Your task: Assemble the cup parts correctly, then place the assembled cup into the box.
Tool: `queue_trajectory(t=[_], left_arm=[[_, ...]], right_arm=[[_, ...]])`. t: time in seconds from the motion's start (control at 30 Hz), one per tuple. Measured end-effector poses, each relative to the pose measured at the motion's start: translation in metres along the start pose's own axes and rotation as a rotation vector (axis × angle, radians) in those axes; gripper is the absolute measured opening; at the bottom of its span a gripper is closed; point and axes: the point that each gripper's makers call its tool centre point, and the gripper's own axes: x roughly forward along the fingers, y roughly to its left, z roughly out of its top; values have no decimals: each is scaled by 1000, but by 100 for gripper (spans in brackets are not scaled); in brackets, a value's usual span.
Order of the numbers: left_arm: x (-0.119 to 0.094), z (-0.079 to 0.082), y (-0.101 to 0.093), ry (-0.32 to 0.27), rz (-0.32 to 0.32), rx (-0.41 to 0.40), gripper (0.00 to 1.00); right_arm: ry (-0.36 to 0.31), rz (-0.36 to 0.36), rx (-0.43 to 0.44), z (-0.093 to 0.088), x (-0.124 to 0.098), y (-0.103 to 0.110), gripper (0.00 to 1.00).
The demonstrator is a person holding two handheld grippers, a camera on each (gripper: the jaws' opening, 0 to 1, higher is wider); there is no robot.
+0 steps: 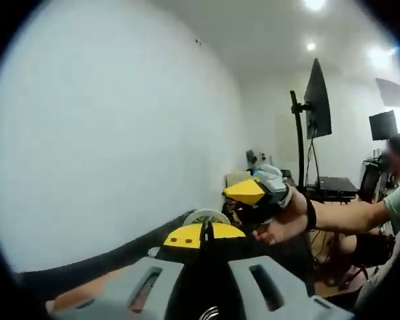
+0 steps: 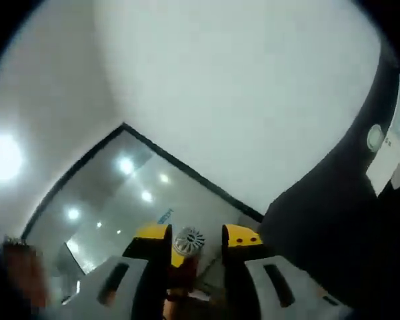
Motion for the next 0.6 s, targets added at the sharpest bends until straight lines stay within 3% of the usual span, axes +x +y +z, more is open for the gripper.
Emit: queue_trajectory(t=[0.13, 0.23, 0.27, 0.3, 0.43, 0.53, 0.6], left_arm=[[-6, -9, -1, 113, 0, 51, 0], [-12, -11, -12, 159, -31, 33, 0], [-14, -12, -16, 184, -58, 25, 0], [-15, -9, -14, 192, -42, 23, 0], [-24, -14, -10, 347, -59, 57, 0], [-23, -13, -8, 412, -58, 55, 0], [-25, -23, -9, 507, -58, 64, 0]], right_arm=[[31, -31, -262, -6, -17, -4, 36], [72, -65, -370, -19, -27, -10, 38], [89, -67, -391, -25, -31, -11, 39], [94, -68, -391, -31, -34, -11, 39], [91, -50, -407, -45, -52, -7, 39], [84, -58, -438, -48, -64, -8, 39], [79, -67, -446, -49, -69, -9, 39]])
